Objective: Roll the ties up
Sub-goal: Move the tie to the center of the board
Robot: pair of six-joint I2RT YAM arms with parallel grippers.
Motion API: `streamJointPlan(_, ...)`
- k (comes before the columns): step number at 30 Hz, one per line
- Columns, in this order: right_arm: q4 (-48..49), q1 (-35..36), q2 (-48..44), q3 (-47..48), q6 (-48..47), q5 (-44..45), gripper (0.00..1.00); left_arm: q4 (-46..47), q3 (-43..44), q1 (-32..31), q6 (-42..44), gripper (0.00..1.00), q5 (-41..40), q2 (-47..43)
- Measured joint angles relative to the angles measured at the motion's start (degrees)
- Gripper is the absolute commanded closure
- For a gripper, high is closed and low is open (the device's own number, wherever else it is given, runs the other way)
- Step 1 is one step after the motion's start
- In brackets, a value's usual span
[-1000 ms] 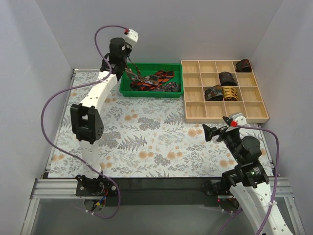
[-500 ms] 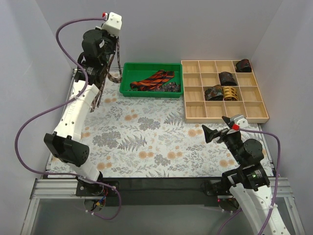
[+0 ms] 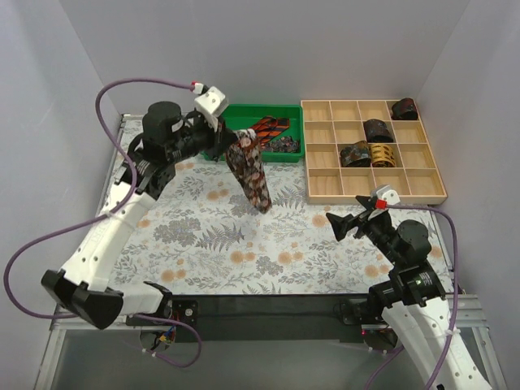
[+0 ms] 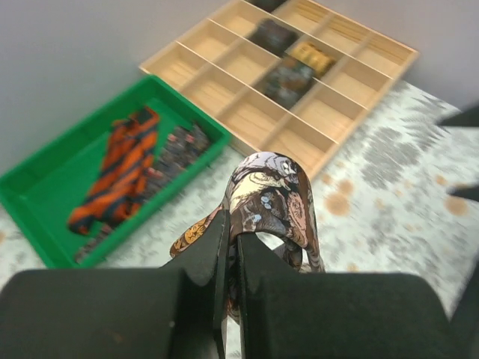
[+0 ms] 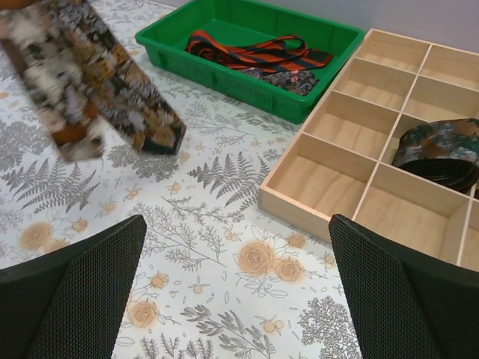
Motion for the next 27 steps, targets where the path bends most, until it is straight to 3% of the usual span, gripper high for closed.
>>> streamJointPlan(5,-0.96,0.0,3.58,2.62,-0.13,-2.14,0.02,-7.58,-6.93,-0.26,-1.14,1.0,6.27,-10.58)
streamJointPlan(9,-0.92,0.0,5.4,4.57,-0.15,-3.5,0.02,-14.75,-4.81,-0.24,1.01,1.0,6.78,-15.3)
streamJointPlan(13,-0.96,0.0,7.15,5.18,-0.15,-4.9,0.02,-18.8,-1.49,-0.26,4.98,1.0,4.74,-13.77)
streamJointPlan(17,-1.2,0.0,7.98,5.18,-0.09,-6.43,0.02,-15.91,-5.14,-0.26,8.39,1.0,6.21,-4.22)
streamJointPlan(21,-2.95,0.0,9.64,5.46,-0.09,-7.96,0.02,-10.32,-11.06,-0.57,11.26,1.0,10.21,15.32)
streamJointPlan(27,-4.81,0.48,15.8,6.4,0.24,-11.08,0.02,-10.95,-9.16,-4.98,16.26,0.96,11.37,37.64)
